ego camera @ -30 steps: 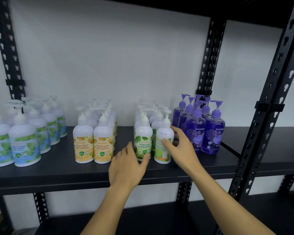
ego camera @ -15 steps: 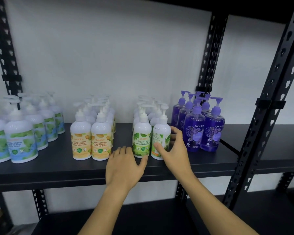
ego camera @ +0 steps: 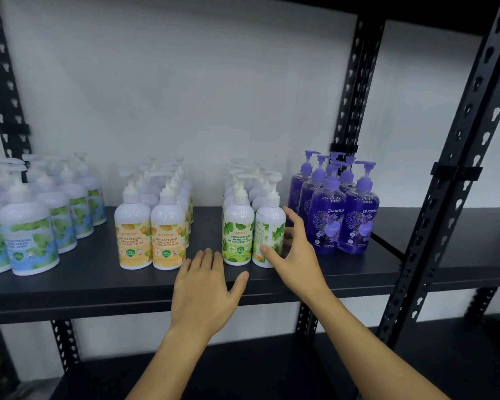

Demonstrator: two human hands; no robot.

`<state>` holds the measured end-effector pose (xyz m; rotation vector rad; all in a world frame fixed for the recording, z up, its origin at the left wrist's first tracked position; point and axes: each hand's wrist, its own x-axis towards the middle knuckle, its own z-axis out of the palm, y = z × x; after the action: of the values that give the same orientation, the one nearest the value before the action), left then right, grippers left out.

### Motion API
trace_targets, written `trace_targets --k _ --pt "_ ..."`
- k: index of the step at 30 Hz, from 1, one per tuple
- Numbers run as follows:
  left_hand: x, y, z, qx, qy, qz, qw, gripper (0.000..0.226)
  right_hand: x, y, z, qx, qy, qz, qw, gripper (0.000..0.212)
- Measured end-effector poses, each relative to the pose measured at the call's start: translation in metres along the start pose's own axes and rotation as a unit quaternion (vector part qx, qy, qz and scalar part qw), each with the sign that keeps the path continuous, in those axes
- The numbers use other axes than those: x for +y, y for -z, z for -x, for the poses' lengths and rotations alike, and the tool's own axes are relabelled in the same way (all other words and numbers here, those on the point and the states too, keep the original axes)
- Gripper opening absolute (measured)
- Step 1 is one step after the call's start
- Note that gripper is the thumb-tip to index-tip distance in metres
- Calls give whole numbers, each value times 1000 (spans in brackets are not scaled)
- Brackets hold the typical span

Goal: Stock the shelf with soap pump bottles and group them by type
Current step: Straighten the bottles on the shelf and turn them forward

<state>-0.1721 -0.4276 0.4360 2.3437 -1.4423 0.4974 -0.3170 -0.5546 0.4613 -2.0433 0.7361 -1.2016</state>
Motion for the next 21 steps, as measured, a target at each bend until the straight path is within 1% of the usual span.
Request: trace_targets --k 5,8,11,13,17,21 --pt "0 -1 0 -6 -1 -1 1000 91 0 -7 0 30 -3 8 1000 86" --pt "0 0 0 -1 0 3 1000 91 1 -8 1 35 1 17 999 86" --pt "1 2 0 -2 -3 4 1000 96 -1 -6 2 26 13 18 999 83" --pt "2 3 0 -1 -3 2 1000 98 -2 -2 2 11 17 10 1000 88" --pt "1 0 0 1 0 -4 1000 96 0 1 0 -14 16 1 1000 89" --pt "1 1 0 -1 2 -1 1000 95 -1 -3 1 29 23 7 999 87"
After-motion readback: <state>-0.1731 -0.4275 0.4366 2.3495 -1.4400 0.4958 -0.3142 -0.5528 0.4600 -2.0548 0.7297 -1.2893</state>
